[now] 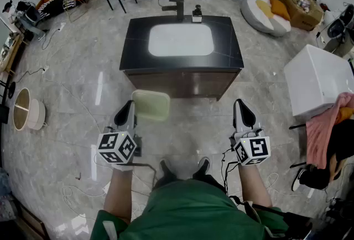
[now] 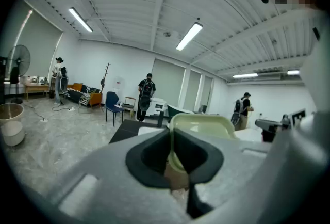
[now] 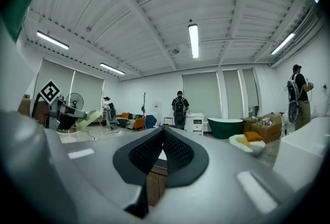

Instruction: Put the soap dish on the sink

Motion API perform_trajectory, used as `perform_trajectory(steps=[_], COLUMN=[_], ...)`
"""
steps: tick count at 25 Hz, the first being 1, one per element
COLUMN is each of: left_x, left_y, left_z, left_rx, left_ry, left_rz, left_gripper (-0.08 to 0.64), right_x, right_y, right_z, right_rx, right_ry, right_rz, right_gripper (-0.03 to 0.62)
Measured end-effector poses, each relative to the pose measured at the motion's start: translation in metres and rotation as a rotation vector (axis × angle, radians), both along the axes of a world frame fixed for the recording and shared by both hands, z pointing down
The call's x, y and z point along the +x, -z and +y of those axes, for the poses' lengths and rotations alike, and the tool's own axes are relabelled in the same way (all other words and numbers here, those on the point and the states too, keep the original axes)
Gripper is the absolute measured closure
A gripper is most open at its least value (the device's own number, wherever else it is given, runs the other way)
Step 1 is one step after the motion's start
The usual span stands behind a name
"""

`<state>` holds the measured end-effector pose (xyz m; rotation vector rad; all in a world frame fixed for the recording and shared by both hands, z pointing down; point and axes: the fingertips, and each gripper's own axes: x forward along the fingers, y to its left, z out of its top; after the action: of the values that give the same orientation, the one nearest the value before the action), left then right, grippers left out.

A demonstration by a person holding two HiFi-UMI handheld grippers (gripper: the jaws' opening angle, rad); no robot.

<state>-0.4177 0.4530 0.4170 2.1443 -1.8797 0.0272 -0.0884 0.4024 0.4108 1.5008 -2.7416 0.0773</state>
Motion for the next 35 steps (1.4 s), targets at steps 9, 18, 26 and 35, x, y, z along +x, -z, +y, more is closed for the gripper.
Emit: perform_trajectory(steps=[9,18,26,35], left_x=[0.043,0.129,0.194,0.211], left_y=[0.01,0.035,0.038,0.034], left_z=[-0.018,-0.031,-0.045,-0.095], left_rx=[0.002,0.063,0.072,0.052], left_ry=[-0.02,0.012,0.006,-0.007], left_rz=[0.033,0.102,0.102,0.107], left_gripper=[0.543,0.543,0.543,0.543], right_x=[0.033,0.131,0.208,0.228], right_y=[0.006,0.045,0.051,0.036], right_z=[-0.008,-0.013,-0.025,-0.064], right_rx=[-0.003,0.083,0.094,0.042], right_ry=[0.005,0.017,-0.02,-0.038], right_rz=[-0.009,-0.032,-0.058,-0.066], right_gripper=[0.594,0.594,0.594,0.594])
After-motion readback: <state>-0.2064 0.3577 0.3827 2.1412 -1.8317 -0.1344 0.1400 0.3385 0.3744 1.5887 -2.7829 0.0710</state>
